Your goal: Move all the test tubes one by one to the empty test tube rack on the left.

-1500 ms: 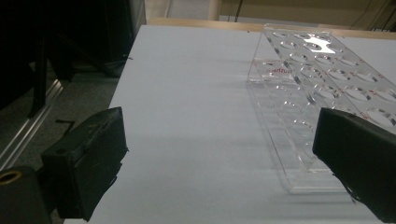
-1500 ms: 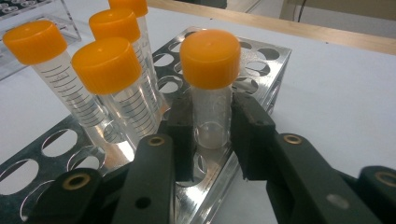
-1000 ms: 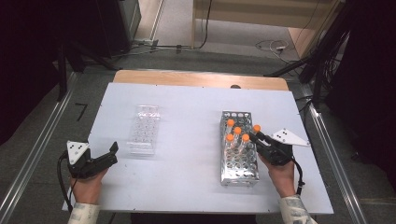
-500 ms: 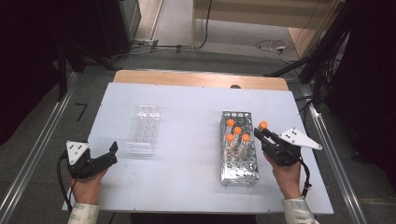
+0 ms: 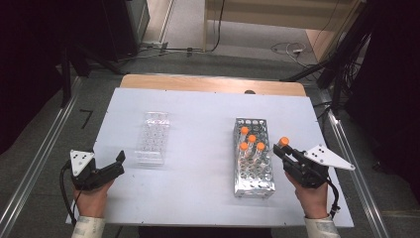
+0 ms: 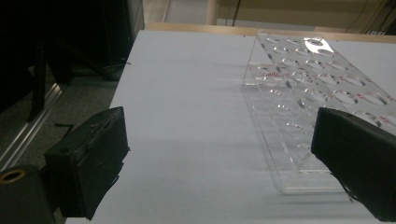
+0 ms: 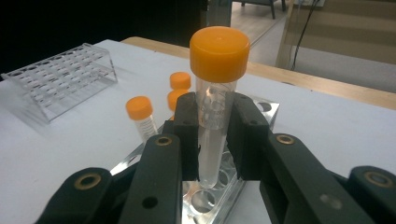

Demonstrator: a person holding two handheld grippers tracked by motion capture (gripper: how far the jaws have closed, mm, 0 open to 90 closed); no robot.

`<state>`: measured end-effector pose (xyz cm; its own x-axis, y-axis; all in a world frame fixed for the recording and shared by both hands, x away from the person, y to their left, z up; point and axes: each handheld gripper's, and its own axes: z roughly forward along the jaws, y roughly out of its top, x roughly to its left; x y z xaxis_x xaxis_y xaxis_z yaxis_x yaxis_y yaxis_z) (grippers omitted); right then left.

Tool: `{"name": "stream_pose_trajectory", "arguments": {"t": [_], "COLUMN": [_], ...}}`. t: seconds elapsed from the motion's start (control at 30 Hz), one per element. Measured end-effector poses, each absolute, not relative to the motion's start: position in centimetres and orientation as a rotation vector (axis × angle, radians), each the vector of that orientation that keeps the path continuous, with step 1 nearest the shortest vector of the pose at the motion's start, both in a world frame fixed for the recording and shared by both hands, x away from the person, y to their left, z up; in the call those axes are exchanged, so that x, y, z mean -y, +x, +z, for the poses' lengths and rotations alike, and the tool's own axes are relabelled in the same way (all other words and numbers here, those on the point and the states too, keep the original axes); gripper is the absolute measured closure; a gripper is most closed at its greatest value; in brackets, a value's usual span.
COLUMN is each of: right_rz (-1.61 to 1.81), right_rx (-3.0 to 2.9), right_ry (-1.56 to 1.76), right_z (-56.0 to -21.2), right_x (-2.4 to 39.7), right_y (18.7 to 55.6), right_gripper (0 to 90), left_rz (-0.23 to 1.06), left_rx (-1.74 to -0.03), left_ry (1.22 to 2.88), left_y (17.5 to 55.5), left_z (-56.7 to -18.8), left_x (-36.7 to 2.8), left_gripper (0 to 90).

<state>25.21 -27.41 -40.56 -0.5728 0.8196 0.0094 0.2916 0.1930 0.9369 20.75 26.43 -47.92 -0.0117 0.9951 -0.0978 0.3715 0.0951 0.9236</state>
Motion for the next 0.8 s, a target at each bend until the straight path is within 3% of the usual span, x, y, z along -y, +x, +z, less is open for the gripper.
{"name": "stream_pose_trajectory", "arguments": {"t": [0.3,0.8], "right_rz": [1.415,1.450], "right_rx": [-2.047,-2.240], "right_ry": [0.980,0.795], "right_z": [-40.2,-40.6], "right_x": [25.8,16.8], "right_y": [23.4,23.0], "right_gripper": [72.4,72.4], "left_rz": [0.897,0.860], "left_rx": [-1.492,-1.393], "left_ry": [1.431,1.453], "left_y": [20.6,19.8], "left_z": [-47.6,-45.7], "left_x": [-25.8,-24.1], "left_gripper": [5.3,7.0]}}
